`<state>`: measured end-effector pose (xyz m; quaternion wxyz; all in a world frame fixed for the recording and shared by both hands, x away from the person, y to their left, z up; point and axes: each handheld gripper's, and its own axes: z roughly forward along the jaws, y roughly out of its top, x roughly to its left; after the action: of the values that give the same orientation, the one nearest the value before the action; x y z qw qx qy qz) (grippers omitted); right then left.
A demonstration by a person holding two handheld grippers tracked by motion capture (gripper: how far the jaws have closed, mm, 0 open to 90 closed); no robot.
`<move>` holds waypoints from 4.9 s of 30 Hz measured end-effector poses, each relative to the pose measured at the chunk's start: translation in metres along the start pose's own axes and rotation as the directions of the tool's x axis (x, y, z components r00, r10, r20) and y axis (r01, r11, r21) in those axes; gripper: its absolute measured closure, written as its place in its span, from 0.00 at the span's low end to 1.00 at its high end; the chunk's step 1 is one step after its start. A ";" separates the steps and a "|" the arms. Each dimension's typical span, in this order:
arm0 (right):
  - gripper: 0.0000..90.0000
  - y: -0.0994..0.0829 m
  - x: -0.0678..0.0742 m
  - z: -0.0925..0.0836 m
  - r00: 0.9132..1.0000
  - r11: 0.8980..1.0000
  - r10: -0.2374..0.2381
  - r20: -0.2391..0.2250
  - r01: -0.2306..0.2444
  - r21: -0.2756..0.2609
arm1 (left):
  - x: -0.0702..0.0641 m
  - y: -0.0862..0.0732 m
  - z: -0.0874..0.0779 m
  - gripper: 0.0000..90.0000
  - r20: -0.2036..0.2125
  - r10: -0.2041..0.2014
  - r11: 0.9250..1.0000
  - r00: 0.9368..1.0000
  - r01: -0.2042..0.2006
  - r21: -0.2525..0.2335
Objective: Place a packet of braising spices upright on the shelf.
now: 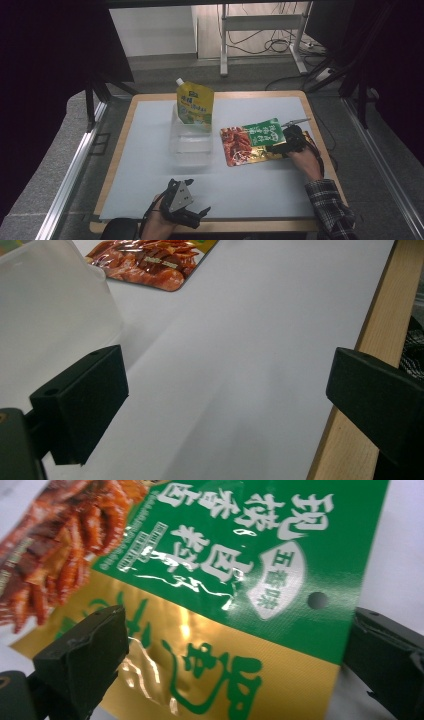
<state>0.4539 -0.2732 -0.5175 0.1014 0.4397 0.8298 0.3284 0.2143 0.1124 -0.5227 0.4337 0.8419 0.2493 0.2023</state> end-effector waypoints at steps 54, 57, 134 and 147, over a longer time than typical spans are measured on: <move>0.98 0.013 0.019 -0.017 1.000 1.000 0.009 0.012 -0.009 -0.028 | -0.005 0.000 0.004 0.03 -0.010 0.040 0.999 0.999 -0.040 0.024; 0.98 0.015 0.021 -0.022 1.000 0.999 -0.005 0.016 0.006 -0.051 | -0.004 0.000 0.003 0.03 -0.009 0.041 0.999 0.999 -0.041 0.026; 0.99 0.102 0.088 -0.094 0.972 0.939 -0.190 -0.134 0.141 -0.314 | -0.003 0.001 0.003 0.03 -0.030 0.050 0.999 0.998 -0.049 0.016; 0.99 0.110 0.088 -0.110 0.972 0.931 -0.202 -0.120 0.152 -0.333 | -0.004 0.001 0.004 0.03 -0.031 0.042 0.999 0.999 -0.042 0.008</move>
<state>0.4240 -0.2097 -0.3530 0.1374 0.3141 0.8067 0.4814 0.2130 0.1070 -0.5244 0.4225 0.8452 0.2390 0.2234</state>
